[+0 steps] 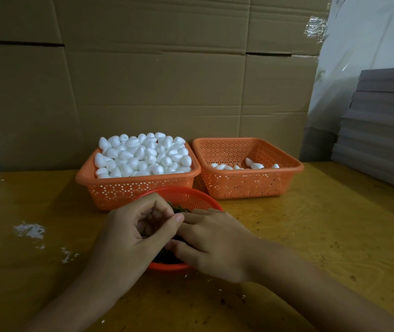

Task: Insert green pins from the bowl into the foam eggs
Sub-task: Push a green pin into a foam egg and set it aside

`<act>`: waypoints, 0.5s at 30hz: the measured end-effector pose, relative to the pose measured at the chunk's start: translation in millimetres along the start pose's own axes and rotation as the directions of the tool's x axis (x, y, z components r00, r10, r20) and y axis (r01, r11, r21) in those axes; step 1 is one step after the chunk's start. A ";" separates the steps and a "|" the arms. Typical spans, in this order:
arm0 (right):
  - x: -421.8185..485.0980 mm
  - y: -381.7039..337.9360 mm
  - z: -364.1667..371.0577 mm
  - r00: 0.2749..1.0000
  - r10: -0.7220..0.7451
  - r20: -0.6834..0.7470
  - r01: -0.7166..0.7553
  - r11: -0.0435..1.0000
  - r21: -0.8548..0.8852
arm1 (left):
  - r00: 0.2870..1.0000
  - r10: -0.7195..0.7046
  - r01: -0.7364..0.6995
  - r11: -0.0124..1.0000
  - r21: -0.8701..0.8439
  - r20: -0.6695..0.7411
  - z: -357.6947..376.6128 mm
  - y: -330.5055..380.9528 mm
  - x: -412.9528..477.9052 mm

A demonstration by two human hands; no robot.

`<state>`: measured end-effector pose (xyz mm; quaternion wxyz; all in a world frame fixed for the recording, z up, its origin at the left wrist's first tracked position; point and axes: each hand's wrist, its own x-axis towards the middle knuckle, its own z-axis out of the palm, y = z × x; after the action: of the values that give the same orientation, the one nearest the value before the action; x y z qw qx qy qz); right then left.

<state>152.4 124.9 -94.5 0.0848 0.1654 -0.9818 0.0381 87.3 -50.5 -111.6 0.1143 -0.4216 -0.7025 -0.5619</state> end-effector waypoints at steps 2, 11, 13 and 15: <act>-0.2 0.0 -0.6 1.000 -0.004 0.010 0.004 1.000 0.000 | 1.000 0.003 -0.002 1.000 0.012 -0.015 0.2 0.8 0.0; 2.4 0.7 -2.3 0.999 0.011 0.051 -0.011 1.000 -0.003 | 0.996 0.084 -0.064 0.919 0.388 -0.036 -17.3 -10.9 23.2; 3.0 0.9 -1.4 0.999 0.006 0.045 -0.005 1.000 -0.012 | 0.996 0.076 -0.035 0.829 0.558 -0.051 -26.5 -21.9 39.9; 2.8 1.4 -0.8 0.999 0.005 0.043 -0.004 1.000 -0.007 | 0.998 -0.014 0.054 0.743 0.668 -0.065 -32.0 -27.7 56.4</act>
<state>149.5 125.5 -93.2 0.0639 0.1637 -0.9839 0.0314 22.5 -53.1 -84.1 0.2668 -0.3239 -0.8613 -0.2864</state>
